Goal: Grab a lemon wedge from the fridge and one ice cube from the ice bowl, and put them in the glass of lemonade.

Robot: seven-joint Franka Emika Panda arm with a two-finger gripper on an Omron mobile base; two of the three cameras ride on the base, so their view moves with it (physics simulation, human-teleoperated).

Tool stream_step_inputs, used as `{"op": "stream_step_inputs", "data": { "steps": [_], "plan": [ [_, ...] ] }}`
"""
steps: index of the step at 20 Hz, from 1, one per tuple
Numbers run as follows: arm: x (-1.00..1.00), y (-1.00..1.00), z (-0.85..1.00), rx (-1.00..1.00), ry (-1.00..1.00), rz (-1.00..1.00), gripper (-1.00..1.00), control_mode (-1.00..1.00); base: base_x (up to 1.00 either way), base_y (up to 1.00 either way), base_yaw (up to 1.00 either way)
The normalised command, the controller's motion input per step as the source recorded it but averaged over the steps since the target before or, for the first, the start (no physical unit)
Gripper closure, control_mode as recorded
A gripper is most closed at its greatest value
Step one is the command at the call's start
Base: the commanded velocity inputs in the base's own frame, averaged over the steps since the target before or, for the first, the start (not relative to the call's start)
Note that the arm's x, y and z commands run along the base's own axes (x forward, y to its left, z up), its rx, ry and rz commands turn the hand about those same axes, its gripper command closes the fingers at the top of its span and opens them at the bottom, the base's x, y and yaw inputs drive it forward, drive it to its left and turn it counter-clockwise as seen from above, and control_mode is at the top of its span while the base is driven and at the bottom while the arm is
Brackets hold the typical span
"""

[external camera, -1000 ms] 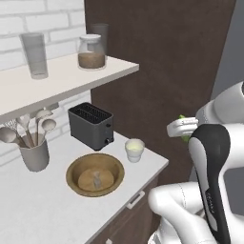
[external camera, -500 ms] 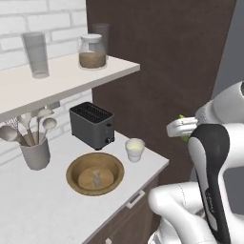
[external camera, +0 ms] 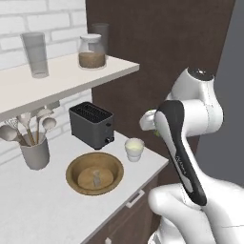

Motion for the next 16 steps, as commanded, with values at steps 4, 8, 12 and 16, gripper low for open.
{"op": "stream_step_inputs", "data": {
  "steps": [4, 8, 12, 16],
  "plan": [
    [0.41, 0.25, -0.78, -0.05, 0.07, 0.14, 1.00, -1.00, 0.00, 0.00, 0.00],
    [0.22, 0.02, -0.97, -0.07, -0.07, 0.08, 1.00, -1.00, 0.00, 0.00, 0.00],
    [0.46, -0.14, -0.67, -0.05, -0.08, 0.01, 1.00, -1.00, 0.00, 0.00, 0.00],
    [0.70, -0.04, -0.42, 0.00, 0.00, 0.00, 1.00, -1.00, 0.00, 0.00, 0.00]
  ]
}}
